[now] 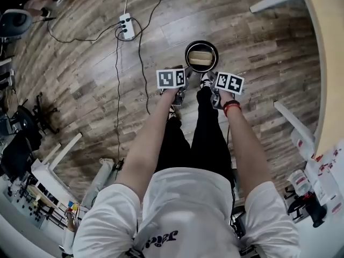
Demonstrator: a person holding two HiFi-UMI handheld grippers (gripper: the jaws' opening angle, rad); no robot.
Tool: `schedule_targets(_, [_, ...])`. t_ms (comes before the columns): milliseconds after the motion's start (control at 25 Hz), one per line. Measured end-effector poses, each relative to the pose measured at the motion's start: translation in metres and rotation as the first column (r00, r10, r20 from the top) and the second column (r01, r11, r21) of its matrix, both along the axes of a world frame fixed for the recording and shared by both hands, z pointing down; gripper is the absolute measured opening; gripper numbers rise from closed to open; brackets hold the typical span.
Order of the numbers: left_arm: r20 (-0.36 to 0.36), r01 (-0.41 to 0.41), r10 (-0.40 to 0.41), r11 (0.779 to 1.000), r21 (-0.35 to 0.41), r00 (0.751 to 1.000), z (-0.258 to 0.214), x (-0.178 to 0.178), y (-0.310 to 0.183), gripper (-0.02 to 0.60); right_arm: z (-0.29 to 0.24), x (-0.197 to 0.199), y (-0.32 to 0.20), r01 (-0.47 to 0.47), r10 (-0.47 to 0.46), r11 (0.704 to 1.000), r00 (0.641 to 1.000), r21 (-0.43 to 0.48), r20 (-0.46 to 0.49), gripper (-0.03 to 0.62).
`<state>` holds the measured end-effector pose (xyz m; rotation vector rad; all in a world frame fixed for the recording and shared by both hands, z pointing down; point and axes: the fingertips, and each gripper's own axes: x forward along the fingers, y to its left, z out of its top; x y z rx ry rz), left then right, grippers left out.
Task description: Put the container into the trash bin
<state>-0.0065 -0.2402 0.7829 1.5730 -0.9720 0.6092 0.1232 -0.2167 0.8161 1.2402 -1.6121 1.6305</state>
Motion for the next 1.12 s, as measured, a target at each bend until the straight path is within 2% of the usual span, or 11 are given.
schedule_targets(120, [0.007,0.000,-0.001,0.999,0.042,1.000,-0.037,-0.005,-0.002,0.195,-0.036,0.001,-0.002,0.017,-0.016,0.999,1.000,0.040,-0.011,0.184])
schedule_targets(280, [0.008,0.000,0.000,0.998,0.064,1.000,-0.090,-0.012,0.027,0.195,-0.088,-0.006,0.027,0.045,-0.044,0.997,0.999,0.068,-0.017,0.184])
schedule_targets(440, [-0.016,0.045,-0.044,0.992,0.118,0.999,-0.144,-0.018,0.036,0.190,-0.137,-0.015,0.035,0.042,-0.041,0.992,0.999,0.123,-0.013,0.184])
schedule_targets(600, [-0.003,0.030,-0.030,0.980,0.196,1.000,-0.186,-0.017,0.042,0.190,-0.180,-0.019,0.031,0.053,-0.050,0.977,0.999,0.207,-0.019,0.184])
schedule_targets(800, [0.011,0.008,-0.011,0.967,0.257,1.000,-0.231,-0.024,0.063,0.190,-0.234,-0.022,0.039,0.077,-0.063,0.953,0.996,0.293,-0.056,0.184])
schedule_targets(1120, [-0.002,-0.011,0.012,0.927,0.375,1.000,-0.298,-0.030,0.080,0.190,-0.312,-0.016,0.056,0.049,-0.024,0.909,0.998,0.413,-0.065,0.183])
